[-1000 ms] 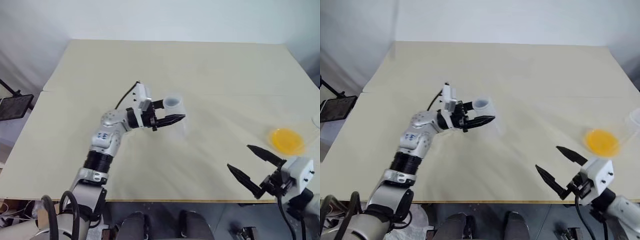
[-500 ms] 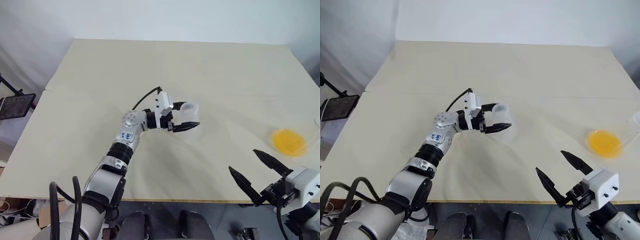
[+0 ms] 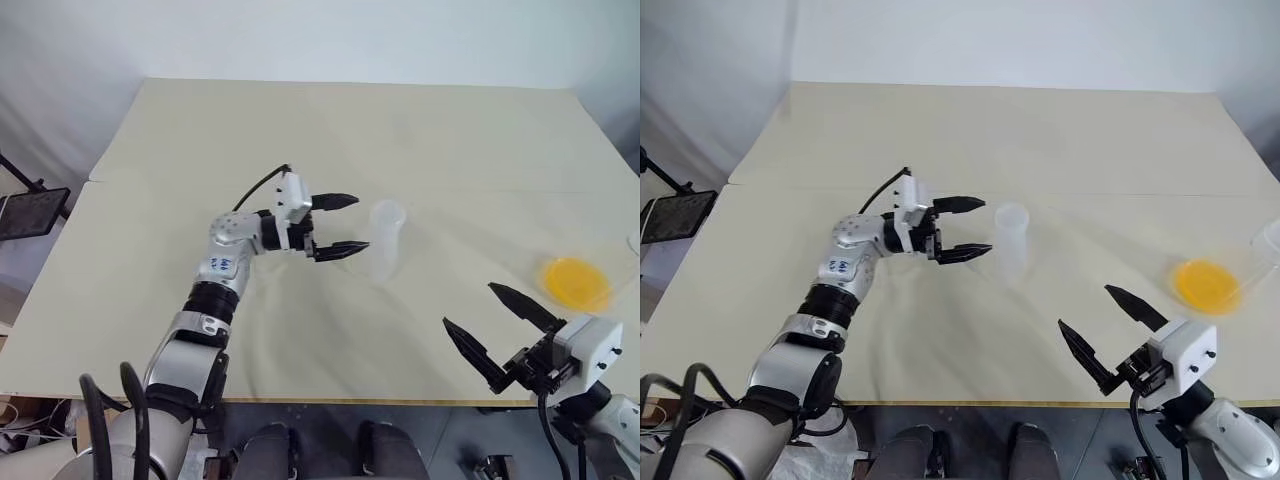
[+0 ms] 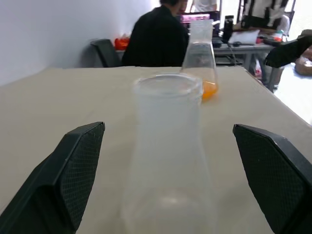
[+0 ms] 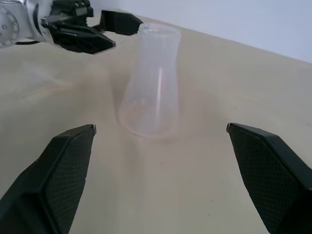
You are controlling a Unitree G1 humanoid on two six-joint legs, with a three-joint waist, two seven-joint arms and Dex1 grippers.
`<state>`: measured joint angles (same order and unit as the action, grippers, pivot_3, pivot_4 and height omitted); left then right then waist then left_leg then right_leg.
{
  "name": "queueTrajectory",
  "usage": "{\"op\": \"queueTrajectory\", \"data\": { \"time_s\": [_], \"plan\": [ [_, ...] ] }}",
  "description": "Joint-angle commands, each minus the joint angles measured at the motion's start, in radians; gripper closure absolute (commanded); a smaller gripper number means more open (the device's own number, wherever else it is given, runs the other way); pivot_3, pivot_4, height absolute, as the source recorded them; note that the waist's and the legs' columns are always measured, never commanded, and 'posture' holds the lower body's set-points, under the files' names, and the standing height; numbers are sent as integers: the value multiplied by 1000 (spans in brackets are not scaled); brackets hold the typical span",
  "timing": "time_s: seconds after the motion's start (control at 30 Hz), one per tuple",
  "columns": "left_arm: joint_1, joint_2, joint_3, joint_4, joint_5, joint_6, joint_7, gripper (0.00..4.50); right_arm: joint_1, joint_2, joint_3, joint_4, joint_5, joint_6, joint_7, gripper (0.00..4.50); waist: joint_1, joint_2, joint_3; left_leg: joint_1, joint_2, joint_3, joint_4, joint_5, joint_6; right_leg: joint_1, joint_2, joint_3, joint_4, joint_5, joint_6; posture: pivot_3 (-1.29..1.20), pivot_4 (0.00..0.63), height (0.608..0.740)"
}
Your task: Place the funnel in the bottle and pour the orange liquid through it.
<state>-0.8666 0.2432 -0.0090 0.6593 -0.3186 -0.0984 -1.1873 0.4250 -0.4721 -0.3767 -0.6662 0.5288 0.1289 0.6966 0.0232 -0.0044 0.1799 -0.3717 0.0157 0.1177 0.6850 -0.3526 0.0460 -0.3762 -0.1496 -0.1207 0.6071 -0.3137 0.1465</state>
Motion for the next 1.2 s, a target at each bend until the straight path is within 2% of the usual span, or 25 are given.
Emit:
{"op": "queueTrajectory", "data": {
  "time_s": [0.03,0.27,0.4,0.5,0.6,0.83,0.93,1.2],
  "plan": [
    [38,37,52,-141,-57,44,18,20,-58,-36,13,35,22,-5,37,0,1,0,0,0,0,0,0,0,0,0,0,0,0,0,0,0,150,740],
    [291,193,203,-440,-117,146,151,20,-285,-120,139,154,16,1,160,0,-13,0,0,1,2,-2,1,0,0,0,0,-1,4,0,0,0,150,740],
    [522,303,333,-574,-146,197,207,20,-400,-138,227,197,32,19,235,0,-26,0,0,1,3,-3,1,0,0,0,-1,-1,4,0,0,0,150,740],
    [695,345,431,-653,-169,226,245,20,-465,-144,282,223,31,24,293,0,-24,0,0,1,3,-4,1,0,0,0,-1,-2,4,0,0,0,150,740],
    [916,355,563,-747,-215,266,264,20,-536,-153,340,246,37,41,355,0,-28,-1,0,1,2,-6,1,0,0,2,-3,-2,4,0,0,0,150,740],
    [1194,331,641,-895,-289,334,265,20,-586,-174,377,267,32,51,431,0,-7,-1,0,0,1,-11,3,-1,-1,4,-7,-5,4,0,-1,0,150,740],
    [1200,308,568,-928,-273,334,291,20,-585,-178,364,273,33,57,431,0,-8,-1,0,0,0,-11,3,-2,-1,4,-11,-5,3,0,-1,0,150,740],
    [942,271,342,-840,-147,326,405,20,-498,-221,288,247,32,73,402,0,1,-1,-1,0,-4,-11,2,-1,0,5,-12,-11,5,0,-1,0,150,740]
  ]
}}
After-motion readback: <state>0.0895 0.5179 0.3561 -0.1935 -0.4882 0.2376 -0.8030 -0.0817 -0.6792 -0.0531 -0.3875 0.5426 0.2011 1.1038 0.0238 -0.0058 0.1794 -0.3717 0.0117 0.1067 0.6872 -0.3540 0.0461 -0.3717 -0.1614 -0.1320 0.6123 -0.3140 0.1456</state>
